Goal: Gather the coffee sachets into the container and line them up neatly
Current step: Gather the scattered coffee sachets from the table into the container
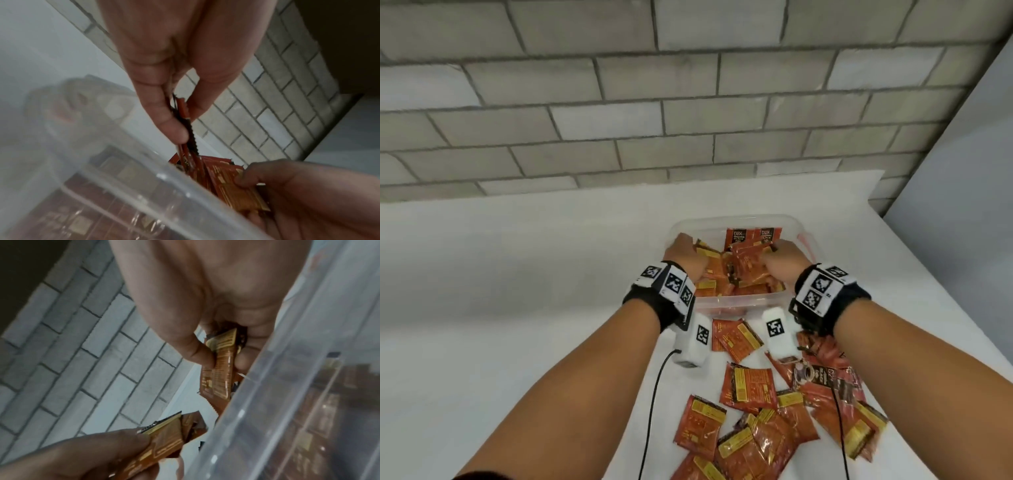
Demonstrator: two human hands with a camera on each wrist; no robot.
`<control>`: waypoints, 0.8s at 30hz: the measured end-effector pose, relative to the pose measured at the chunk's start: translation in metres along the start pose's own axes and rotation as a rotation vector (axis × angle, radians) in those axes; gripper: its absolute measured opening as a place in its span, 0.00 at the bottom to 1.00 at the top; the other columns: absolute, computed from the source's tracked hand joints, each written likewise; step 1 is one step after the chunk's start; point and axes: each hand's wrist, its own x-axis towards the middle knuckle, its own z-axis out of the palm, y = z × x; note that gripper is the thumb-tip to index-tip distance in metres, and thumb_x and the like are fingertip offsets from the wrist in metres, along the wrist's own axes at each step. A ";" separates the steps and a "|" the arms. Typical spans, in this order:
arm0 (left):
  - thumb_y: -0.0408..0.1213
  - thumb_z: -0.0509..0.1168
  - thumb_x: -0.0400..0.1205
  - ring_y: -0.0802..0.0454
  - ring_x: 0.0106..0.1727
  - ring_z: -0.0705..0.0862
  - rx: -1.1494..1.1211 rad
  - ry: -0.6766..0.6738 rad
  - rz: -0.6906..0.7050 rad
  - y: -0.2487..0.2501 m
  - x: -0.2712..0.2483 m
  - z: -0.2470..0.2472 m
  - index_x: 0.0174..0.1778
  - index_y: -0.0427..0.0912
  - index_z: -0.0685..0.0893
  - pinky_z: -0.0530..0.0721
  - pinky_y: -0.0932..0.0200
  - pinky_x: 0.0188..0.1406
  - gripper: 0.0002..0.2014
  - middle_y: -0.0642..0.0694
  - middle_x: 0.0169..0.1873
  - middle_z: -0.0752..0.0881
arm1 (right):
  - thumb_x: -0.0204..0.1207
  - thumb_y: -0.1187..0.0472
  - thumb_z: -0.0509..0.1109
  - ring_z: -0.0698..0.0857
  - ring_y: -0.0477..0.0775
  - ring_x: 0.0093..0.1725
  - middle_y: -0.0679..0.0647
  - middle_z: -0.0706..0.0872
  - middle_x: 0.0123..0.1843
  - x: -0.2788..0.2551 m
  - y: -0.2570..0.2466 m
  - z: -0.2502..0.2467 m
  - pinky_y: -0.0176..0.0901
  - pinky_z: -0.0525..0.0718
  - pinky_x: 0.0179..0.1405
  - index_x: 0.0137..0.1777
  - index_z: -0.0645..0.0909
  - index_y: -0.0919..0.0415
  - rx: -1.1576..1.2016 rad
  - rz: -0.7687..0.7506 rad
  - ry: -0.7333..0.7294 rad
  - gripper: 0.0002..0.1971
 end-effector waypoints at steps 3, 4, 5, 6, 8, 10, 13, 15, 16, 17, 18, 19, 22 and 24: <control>0.31 0.66 0.80 0.39 0.63 0.80 0.147 0.019 -0.029 0.002 0.010 0.007 0.73 0.35 0.68 0.82 0.53 0.58 0.25 0.37 0.66 0.78 | 0.70 0.57 0.69 0.88 0.60 0.50 0.62 0.86 0.57 0.010 -0.004 0.008 0.58 0.88 0.52 0.62 0.78 0.67 0.018 0.005 -0.025 0.22; 0.33 0.65 0.81 0.39 0.66 0.78 0.156 0.015 -0.026 0.001 0.011 0.009 0.75 0.35 0.67 0.80 0.57 0.60 0.26 0.37 0.70 0.76 | 0.72 0.55 0.69 0.86 0.59 0.53 0.60 0.85 0.58 0.008 -0.005 0.009 0.58 0.86 0.57 0.64 0.77 0.66 0.009 -0.002 -0.027 0.22; 0.35 0.64 0.83 0.39 0.70 0.75 0.178 0.002 -0.021 0.001 0.010 0.010 0.77 0.35 0.64 0.76 0.59 0.61 0.27 0.38 0.73 0.73 | 0.76 0.54 0.69 0.84 0.58 0.56 0.58 0.83 0.57 0.003 -0.007 0.010 0.57 0.84 0.61 0.66 0.76 0.65 0.003 -0.001 -0.025 0.22; 0.37 0.61 0.85 0.40 0.75 0.71 0.194 -0.007 -0.011 0.000 0.007 0.010 0.80 0.35 0.60 0.72 0.60 0.63 0.29 0.39 0.77 0.69 | 0.78 0.53 0.68 0.82 0.57 0.58 0.56 0.81 0.56 0.001 -0.007 0.009 0.56 0.82 0.63 0.68 0.75 0.65 0.008 -0.001 -0.022 0.22; 0.40 0.58 0.86 0.43 0.80 0.64 0.199 -0.020 0.013 -0.001 0.001 0.006 0.83 0.38 0.55 0.66 0.59 0.71 0.30 0.41 0.82 0.61 | 0.79 0.51 0.67 0.81 0.55 0.56 0.54 0.81 0.56 -0.001 -0.005 0.004 0.51 0.81 0.60 0.71 0.73 0.66 -0.039 -0.033 -0.013 0.25; 0.42 0.59 0.86 0.44 0.78 0.67 0.161 -0.030 0.056 0.002 -0.010 -0.001 0.82 0.39 0.59 0.67 0.58 0.72 0.29 0.41 0.80 0.64 | 0.79 0.51 0.67 0.79 0.56 0.64 0.55 0.80 0.66 -0.010 -0.004 -0.001 0.49 0.77 0.65 0.76 0.70 0.63 -0.116 -0.073 0.009 0.28; 0.38 0.63 0.84 0.46 0.54 0.85 -0.094 -0.054 0.139 0.001 -0.036 -0.010 0.68 0.40 0.77 0.85 0.52 0.54 0.17 0.38 0.62 0.83 | 0.79 0.55 0.68 0.78 0.53 0.67 0.53 0.80 0.68 -0.039 -0.004 -0.004 0.44 0.74 0.66 0.70 0.77 0.57 -0.135 -0.215 0.099 0.20; 0.36 0.63 0.84 0.51 0.35 0.85 -0.198 -0.067 0.178 -0.009 -0.058 -0.014 0.54 0.41 0.82 0.86 0.57 0.33 0.05 0.41 0.45 0.87 | 0.79 0.59 0.68 0.82 0.47 0.51 0.48 0.84 0.51 -0.067 -0.003 -0.002 0.37 0.76 0.51 0.54 0.82 0.53 -0.100 -0.327 0.030 0.06; 0.35 0.62 0.84 0.53 0.31 0.83 -0.162 -0.083 0.190 -0.017 -0.066 -0.013 0.49 0.43 0.82 0.83 0.59 0.28 0.04 0.43 0.39 0.87 | 0.79 0.60 0.68 0.81 0.44 0.42 0.46 0.83 0.45 -0.081 -0.001 0.001 0.34 0.77 0.43 0.50 0.82 0.53 -0.095 -0.333 -0.075 0.03; 0.35 0.62 0.85 0.54 0.30 0.82 -0.101 -0.121 0.194 -0.026 -0.073 -0.009 0.46 0.44 0.83 0.81 0.61 0.26 0.05 0.45 0.37 0.87 | 0.79 0.60 0.68 0.79 0.43 0.36 0.46 0.83 0.41 -0.092 0.004 0.004 0.32 0.76 0.37 0.49 0.82 0.54 -0.101 -0.307 -0.188 0.02; 0.36 0.61 0.85 0.54 0.30 0.82 -0.026 -0.168 0.190 -0.035 -0.077 -0.003 0.45 0.44 0.83 0.80 0.63 0.24 0.06 0.47 0.36 0.87 | 0.79 0.60 0.69 0.79 0.44 0.35 0.46 0.83 0.40 -0.098 0.011 0.008 0.31 0.75 0.34 0.50 0.83 0.56 -0.148 -0.266 -0.284 0.03; 0.37 0.61 0.85 0.54 0.30 0.81 0.043 -0.209 0.189 -0.044 -0.080 0.004 0.44 0.45 0.83 0.79 0.63 0.24 0.06 0.48 0.36 0.87 | 0.79 0.59 0.69 0.80 0.45 0.37 0.47 0.83 0.42 -0.099 0.019 0.013 0.31 0.75 0.35 0.51 0.84 0.58 -0.245 -0.243 -0.335 0.05; 0.40 0.62 0.84 0.49 0.32 0.82 0.130 -0.229 0.150 -0.063 -0.079 0.026 0.41 0.48 0.83 0.76 0.65 0.22 0.07 0.45 0.39 0.88 | 0.78 0.56 0.69 0.82 0.50 0.48 0.52 0.86 0.51 -0.090 0.040 0.028 0.37 0.77 0.43 0.53 0.83 0.60 -0.598 -0.216 -0.272 0.09; 0.40 0.63 0.83 0.46 0.39 0.84 0.192 -0.202 0.130 -0.069 -0.073 0.037 0.40 0.47 0.84 0.78 0.63 0.29 0.07 0.45 0.40 0.87 | 0.78 0.53 0.68 0.84 0.56 0.50 0.59 0.87 0.54 -0.085 0.047 0.039 0.45 0.80 0.47 0.54 0.83 0.65 -0.685 -0.165 -0.200 0.14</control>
